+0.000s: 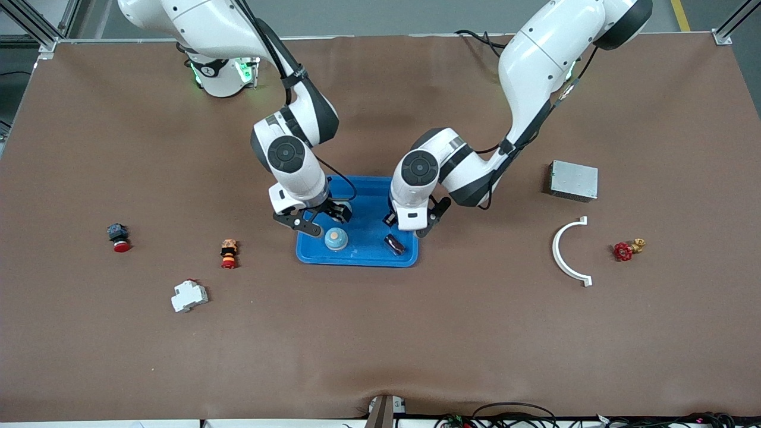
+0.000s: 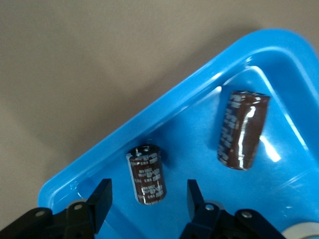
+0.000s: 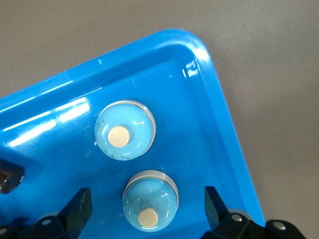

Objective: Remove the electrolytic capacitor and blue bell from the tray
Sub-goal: 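Grasp a black capacitor with the left gripper while the right gripper lowers, then carry the capacitor toward the white arc while the right gripper grasps a bell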

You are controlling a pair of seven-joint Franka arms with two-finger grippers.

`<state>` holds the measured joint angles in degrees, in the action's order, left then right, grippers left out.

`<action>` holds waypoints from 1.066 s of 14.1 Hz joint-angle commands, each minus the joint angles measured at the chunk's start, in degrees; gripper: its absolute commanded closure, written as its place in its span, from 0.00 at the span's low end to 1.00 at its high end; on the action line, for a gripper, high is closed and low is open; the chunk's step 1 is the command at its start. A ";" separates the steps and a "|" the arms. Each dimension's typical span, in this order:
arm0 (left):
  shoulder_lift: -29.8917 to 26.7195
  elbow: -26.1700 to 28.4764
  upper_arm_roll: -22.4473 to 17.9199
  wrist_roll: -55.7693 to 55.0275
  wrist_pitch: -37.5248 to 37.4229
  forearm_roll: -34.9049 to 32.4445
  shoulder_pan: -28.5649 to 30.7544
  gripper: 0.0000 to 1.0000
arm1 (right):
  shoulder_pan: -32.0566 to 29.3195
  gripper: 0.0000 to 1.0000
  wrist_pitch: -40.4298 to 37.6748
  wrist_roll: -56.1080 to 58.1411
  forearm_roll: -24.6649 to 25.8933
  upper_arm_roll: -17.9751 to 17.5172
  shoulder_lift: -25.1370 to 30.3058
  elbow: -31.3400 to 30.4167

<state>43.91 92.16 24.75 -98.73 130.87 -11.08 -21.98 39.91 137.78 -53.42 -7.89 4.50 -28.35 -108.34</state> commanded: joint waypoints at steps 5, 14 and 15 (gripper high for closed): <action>2.49 -0.93 -2.24 -3.40 0.35 -1.31 -2.01 0.41 | 2.89 0.00 3.02 -3.27 -0.55 0.69 -3.29 0.85; -2.24 -1.46 -3.22 -5.42 -5.25 -4.99 -1.93 1.00 | 3.51 0.00 3.64 -3.27 -0.02 0.77 -4.87 0.59; -3.82 -1.46 -3.22 -5.16 -6.40 -5.09 -1.67 1.00 | 3.51 0.00 3.64 -3.27 -0.02 0.77 -4.96 0.59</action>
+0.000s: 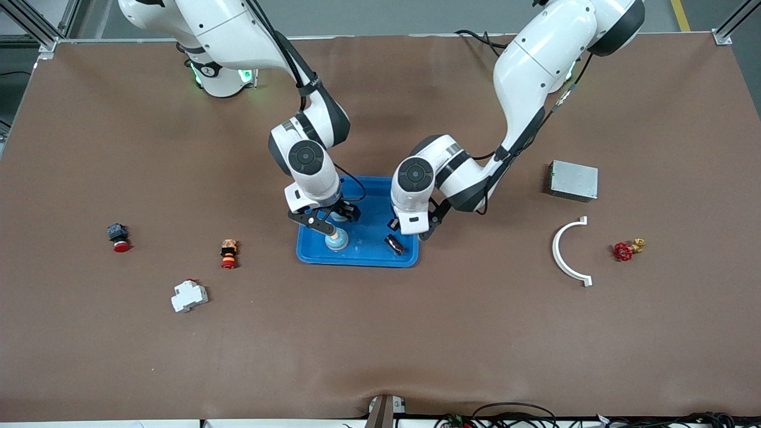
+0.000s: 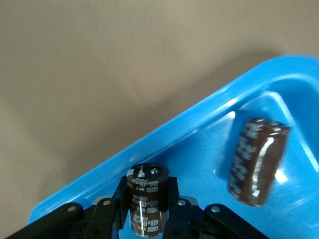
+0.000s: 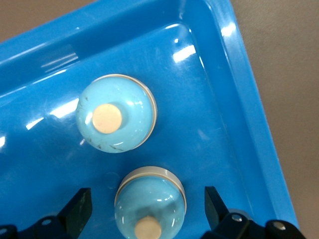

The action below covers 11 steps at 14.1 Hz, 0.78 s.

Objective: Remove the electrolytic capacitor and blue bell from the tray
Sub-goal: 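Carry the capacitor toward the white arc while the right gripper grasps a bell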

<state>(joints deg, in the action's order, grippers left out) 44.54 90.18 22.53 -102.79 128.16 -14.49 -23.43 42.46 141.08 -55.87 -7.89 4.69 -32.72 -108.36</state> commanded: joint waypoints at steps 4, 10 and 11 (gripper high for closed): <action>-10.95 1.22 -1.09 -1.54 -9.06 -1.60 2.50 1.00 | 1.04 0.00 1.04 -1.87 -0.11 0.58 -1.12 0.69; -20.96 6.38 -0.21 7.74 -12.85 -1.42 11.98 1.00 | 2.19 0.00 1.83 -3.28 -0.29 0.58 -2.26 0.95; -23.16 9.20 -0.12 10.39 -12.59 -1.16 13.65 1.00 | 2.19 0.00 1.83 -3.19 -0.29 0.58 -2.26 0.95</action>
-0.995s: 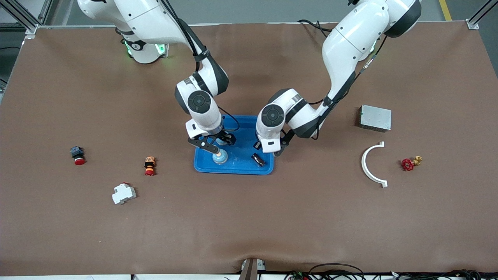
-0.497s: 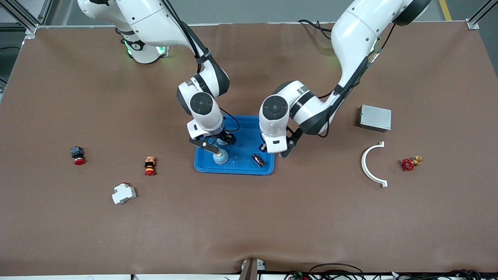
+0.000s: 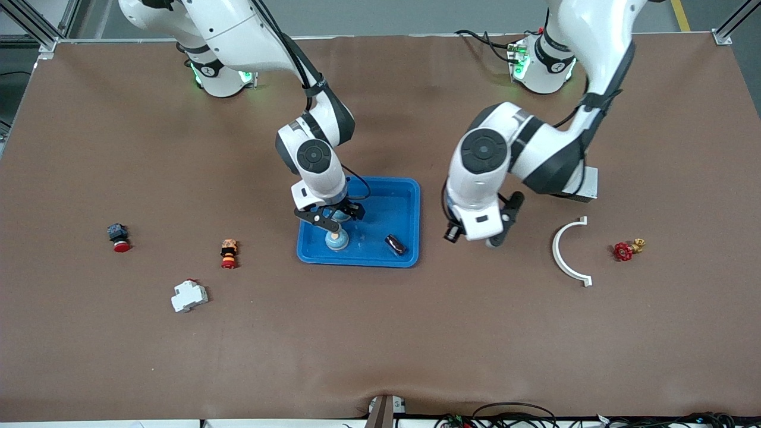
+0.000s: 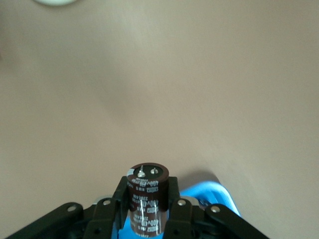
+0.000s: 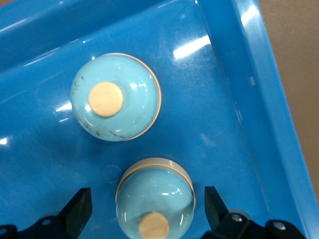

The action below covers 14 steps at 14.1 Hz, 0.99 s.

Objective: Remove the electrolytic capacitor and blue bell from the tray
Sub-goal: 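Carry the capacitor toward the white arc while the right gripper grasps a bell, then set the capacitor down by the arc while the right gripper lifts the bell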

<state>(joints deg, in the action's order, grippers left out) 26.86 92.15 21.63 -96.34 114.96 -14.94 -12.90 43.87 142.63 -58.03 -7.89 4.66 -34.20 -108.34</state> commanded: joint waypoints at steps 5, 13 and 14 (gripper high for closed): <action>-11.30 18.40 0.79 15.98 2.37 -0.44 11.13 1.00 | 0.95 0.00 0.19 -1.12 -0.37 0.61 -0.78 0.94; -7.63 29.93 0.70 23.21 19.07 -1.14 21.60 1.00 | 0.95 1.00 -0.77 -1.12 -0.64 0.53 -0.43 1.72; -5.87 30.02 0.61 23.21 21.77 -1.14 21.95 1.00 | 0.86 1.00 -1.47 -0.95 -0.64 0.53 -0.08 2.34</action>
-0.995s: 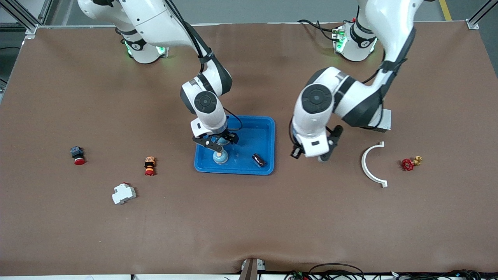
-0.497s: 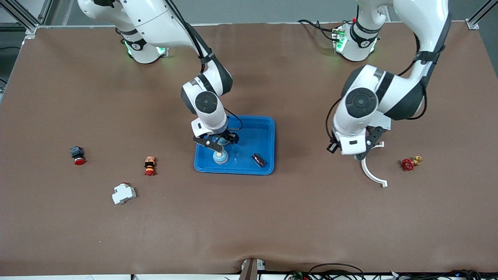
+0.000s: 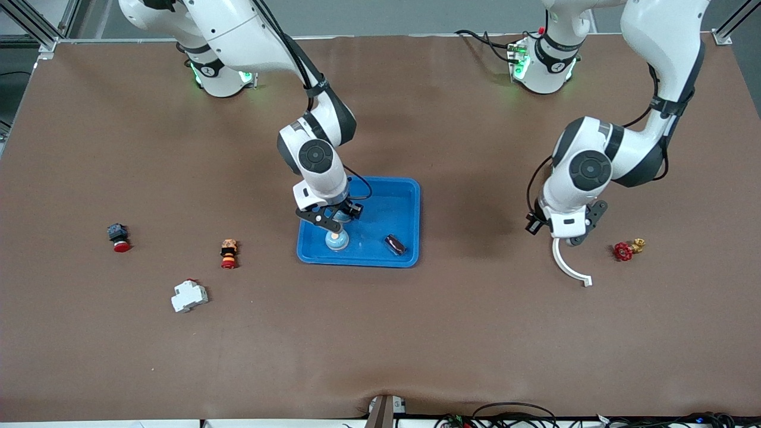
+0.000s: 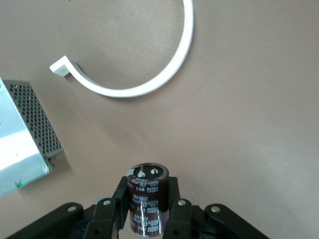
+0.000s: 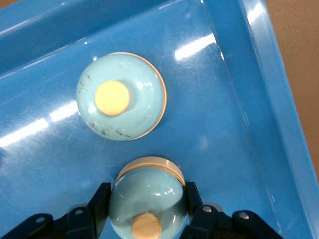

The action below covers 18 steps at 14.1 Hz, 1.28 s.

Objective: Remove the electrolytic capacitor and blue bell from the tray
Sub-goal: 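Set the capacitor down by the arc while the right gripper lifts the bell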

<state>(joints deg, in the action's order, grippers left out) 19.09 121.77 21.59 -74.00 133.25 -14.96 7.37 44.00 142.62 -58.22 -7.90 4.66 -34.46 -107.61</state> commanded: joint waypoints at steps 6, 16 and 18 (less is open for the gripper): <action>7.01 0.40 0.56 0.70 8.70 -1.13 2.12 0.71 | -1.28 1.00 -13.93 3.62 -0.01 0.97 7.02 4.35; 3.50 -8.11 6.35 -2.12 -4.73 -0.42 1.42 0.00 | -20.34 1.00 -15.71 39.03 0.08 0.97 28.56 -15.59; 4.46 -12.41 9.16 -4.12 -5.19 0.71 0.63 0.00 | -23.34 1.00 -15.44 43.18 0.17 1.06 29.54 -18.15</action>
<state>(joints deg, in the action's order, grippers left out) 23.11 113.10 28.78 -76.25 130.21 -14.84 8.65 23.43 126.43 -18.54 -7.82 6.73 -7.97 -121.36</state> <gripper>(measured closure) 0.000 0.348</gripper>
